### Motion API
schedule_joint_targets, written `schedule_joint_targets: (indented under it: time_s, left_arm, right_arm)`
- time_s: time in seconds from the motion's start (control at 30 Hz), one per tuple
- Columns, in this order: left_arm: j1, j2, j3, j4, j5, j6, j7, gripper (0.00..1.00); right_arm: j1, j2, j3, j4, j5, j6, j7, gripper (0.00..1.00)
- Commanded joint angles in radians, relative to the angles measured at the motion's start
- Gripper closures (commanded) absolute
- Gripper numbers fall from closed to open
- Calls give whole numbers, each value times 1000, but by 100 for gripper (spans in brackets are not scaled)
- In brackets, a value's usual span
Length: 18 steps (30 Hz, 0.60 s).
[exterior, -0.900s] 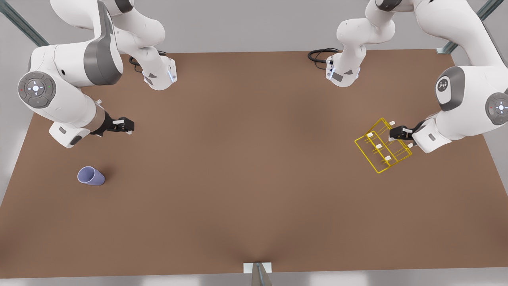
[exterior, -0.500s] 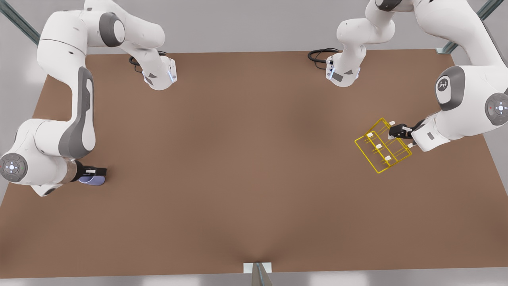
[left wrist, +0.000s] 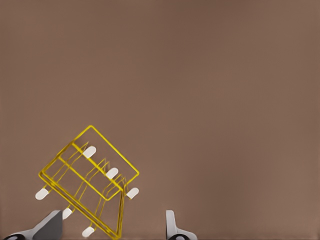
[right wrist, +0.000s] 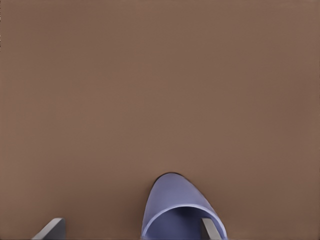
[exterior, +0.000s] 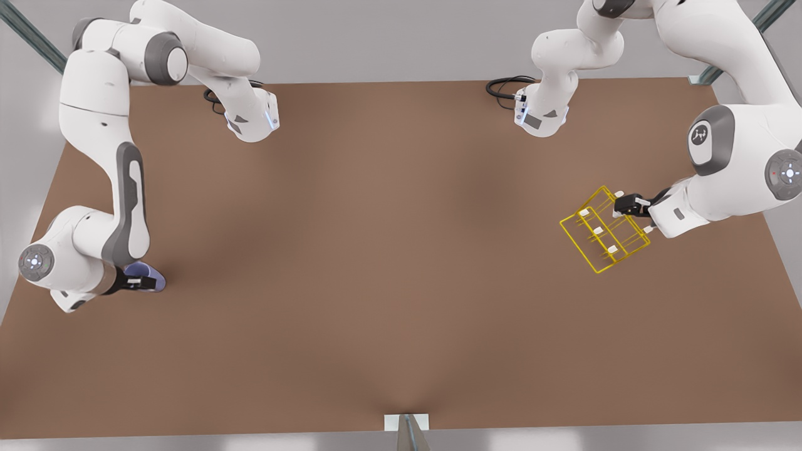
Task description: Place the cup on the cup holder
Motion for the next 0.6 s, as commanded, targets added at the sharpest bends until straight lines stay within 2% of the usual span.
schedule_joint_targets:
  time_s: [0.0,0.07,0.13,0.47,0.57]
  left_arm:
    - [0,-1,0,0,0,-11,20,0]
    - [5,-1,1,0,2,-11,20,0]
    - [5,-1,4,2,2,-7,22,0]
    - [12,11,34,2,0,24,23,0]
    - [12,-6,32,5,0,-37,22,0]
  right_arm:
    - [1,-35,-3,-44,10,58,-195,0]
    - [1,-38,-5,-69,10,58,-197,0]
    - [29,-36,-45,-93,10,60,-197,0]
    - [57,-12,-48,-87,4,77,-186,0]
    - [74,17,-63,-90,-2,80,-186,0]
